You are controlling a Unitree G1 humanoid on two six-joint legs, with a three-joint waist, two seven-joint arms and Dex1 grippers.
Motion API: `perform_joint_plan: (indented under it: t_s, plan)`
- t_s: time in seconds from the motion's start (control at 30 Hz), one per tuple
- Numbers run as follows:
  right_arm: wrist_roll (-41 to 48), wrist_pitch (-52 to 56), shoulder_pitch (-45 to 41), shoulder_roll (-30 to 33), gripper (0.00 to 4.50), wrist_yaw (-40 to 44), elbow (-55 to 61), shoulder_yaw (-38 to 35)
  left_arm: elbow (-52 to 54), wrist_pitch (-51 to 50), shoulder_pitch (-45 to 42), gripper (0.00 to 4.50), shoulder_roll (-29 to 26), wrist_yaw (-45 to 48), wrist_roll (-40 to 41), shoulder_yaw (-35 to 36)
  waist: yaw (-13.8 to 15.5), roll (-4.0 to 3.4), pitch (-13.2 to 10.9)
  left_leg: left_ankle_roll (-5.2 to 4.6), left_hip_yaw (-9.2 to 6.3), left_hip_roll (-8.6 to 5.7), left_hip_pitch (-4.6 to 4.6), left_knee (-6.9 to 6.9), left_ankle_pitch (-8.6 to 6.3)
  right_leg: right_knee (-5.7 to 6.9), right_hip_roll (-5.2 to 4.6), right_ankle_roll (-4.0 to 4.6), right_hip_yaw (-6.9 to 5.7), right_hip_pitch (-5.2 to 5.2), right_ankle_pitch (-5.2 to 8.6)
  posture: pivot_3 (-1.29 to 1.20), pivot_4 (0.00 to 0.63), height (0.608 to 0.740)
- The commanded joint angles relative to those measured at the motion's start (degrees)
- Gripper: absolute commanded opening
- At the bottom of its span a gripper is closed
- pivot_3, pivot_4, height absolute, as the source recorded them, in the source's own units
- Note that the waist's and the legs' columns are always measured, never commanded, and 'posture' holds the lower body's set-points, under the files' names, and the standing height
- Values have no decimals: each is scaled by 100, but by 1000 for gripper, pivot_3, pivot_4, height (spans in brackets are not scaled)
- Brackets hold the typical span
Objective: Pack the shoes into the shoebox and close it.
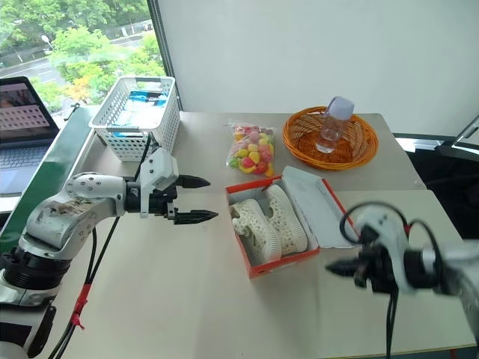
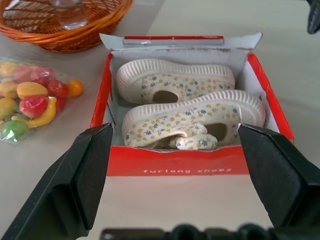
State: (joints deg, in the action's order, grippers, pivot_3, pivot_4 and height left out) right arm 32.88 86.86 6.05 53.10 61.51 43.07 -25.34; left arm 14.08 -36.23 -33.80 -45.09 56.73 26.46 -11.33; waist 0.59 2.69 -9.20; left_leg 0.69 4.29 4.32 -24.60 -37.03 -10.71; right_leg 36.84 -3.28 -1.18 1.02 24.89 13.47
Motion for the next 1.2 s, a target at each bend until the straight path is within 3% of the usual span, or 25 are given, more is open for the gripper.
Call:
perform_joint_plan:
  t_s: [0.03,0.2,0.4,0.57,0.73,0.87,1.0,1.2]
  plan:
    - [-38,-255,405,-570,30,-546,-9,-433,8,222,-76,4235,30,140,-221,-32,-27,0,0,0,0,0,5,-3,0,0,1,-2,4,-4,1,0,150,740]
    - [-617,-1481,27,-1688,30,-1648,-1631,189,30,321,-90,4235,58,49,-596,-106,-71,9,0,2,-23,-5,42,-26,-1,-9,0,29,-4,-54,21,0,150,740]
    - [-767,-2300,-808,-2735,30,-2413,-3644,244,264,173,76,4235,-78,-63,-688,113,-124,-13,-8,-11,-33,-29,36,-22,7,-3,-11,12,4,-52,8,0,150,740]
    - [-436,-3333,-1615,-3339,30,-2644,-5437,-424,512,-78,246,4235,-201,-180,-596,353,-171,-9,-6,-13,-40,-29,37,-20,8,-5,-5,-14,4,-57,-7,0,150,740]
    - [167,-4351,-1867,-3757,30,-2513,-6633,-1174,668,-210,344,4235,-334,-197,-571,509,-162,62,39,-15,-43,-28,52,-23,9,-9,-4,-15,3,-80,-9,0,150,740]
    - [832,-4832,-1738,-3997,30,-2139,-6856,-1659,671,-231,355,4235,-376,-192,-576,576,-161,83,52,-16,-42,-29,60,-23,10,-19,-10,9,5,-92,1,0,150,740]
    - [1446,-4795,-1405,-4263,30,-1685,-5946,-1505,652,-221,366,4235,-408,-157,-590,608,-149,70,45,-15,-41,-29,62,-18,9,-14,-12,10,8,-87,0,0,150,740]
    - [2696,-4156,-1274,-4345,30,-1684,-4468,-1295,558,-152,291,4235,-386,-129,-643,561,-175,-48,2,-20,-40,-31,44,7,12,-2,-6,-4,18,-54,-7,0,150,740]
